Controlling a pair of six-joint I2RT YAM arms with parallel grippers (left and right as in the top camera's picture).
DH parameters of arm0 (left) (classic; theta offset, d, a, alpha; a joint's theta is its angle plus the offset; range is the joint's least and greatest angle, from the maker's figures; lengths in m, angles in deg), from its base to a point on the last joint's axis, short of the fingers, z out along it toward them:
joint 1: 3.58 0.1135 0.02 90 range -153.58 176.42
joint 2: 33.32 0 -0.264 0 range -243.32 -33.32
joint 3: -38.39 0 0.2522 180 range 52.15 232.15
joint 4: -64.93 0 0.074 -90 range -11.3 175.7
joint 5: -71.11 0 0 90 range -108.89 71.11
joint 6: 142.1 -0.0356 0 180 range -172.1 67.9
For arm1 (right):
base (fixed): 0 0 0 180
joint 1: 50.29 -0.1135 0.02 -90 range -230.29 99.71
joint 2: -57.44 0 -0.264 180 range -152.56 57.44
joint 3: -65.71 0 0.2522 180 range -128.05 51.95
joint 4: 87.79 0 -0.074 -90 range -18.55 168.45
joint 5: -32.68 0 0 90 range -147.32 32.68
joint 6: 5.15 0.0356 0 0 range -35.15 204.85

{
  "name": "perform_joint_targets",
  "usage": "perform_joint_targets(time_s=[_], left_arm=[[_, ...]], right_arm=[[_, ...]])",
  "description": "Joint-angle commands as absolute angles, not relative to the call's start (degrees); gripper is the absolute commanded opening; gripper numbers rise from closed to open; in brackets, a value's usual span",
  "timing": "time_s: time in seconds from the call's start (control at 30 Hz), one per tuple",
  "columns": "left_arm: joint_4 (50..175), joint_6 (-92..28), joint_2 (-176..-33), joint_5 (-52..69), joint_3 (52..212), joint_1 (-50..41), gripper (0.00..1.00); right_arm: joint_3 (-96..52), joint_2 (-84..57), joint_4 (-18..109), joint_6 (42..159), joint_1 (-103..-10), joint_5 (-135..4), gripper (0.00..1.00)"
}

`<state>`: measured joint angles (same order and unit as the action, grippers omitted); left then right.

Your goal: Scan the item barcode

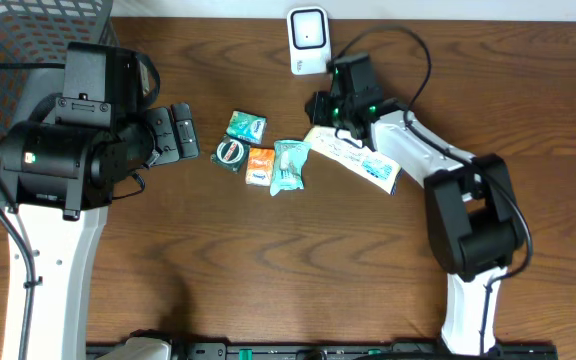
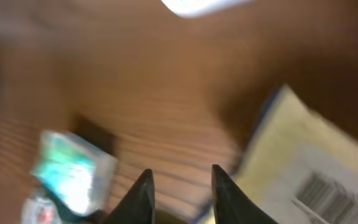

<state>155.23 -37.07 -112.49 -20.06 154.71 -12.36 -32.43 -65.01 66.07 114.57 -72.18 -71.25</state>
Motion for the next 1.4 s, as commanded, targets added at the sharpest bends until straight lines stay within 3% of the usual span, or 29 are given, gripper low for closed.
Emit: perform_joint_targets(time_s=[0.0,0.23,0.5,0.63,0.7,0.87,1.03,1.13,1.37], left_arm=[[155.4,-36.8,-112.4,-19.7,154.4,-12.2,0.98],[155.4,-36.8,-112.4,-19.7,154.4,-12.2,0.98],[155.4,-36.8,-112.4,-19.7,154.4,-12.2,0.98],[155.4,-36.8,-112.4,-19.7,154.4,-12.2,0.98],[155.4,-36.8,-112.4,-19.7,154.4,-12.2,0.98],[155.4,-36.8,-112.4,-19.7,154.4,-12.2,0.98],[155.4,-36.8,-112.4,-19.7,154.4,-12.2,0.98],[155.4,-36.8,-112.4,-19.7,154.4,-12.2,0.98],[155.4,-36.8,-112.4,-19.7,154.4,-12.2,0.98]], right_arm=[[-32.7,-67.1,60.1,109.2,-71.9,-68.0,0.17],[-32.8,-61.9,41.9,106.3,-71.1,-59.1,0.14],[-32.8,-50.6,24.0,100.9,-70.6,-55.5,0.20],[-32.7,-45.5,22.0,106.7,-68.2,-48.2,0.39],[-32.7,-44.8,23.1,107.5,-66.0,-47.2,0.43],[-32.7,-46.7,19.2,107.5,-59.1,-48.2,0.35],[-32.6,-51.8,15.5,107.5,-53.4,-48.5,0.15],[-32.6,-55.9,14.2,106.6,-50.9,-51.5,0.09],[-32.6,-62.7,18.0,104.0,-49.8,-55.4,0.15]])
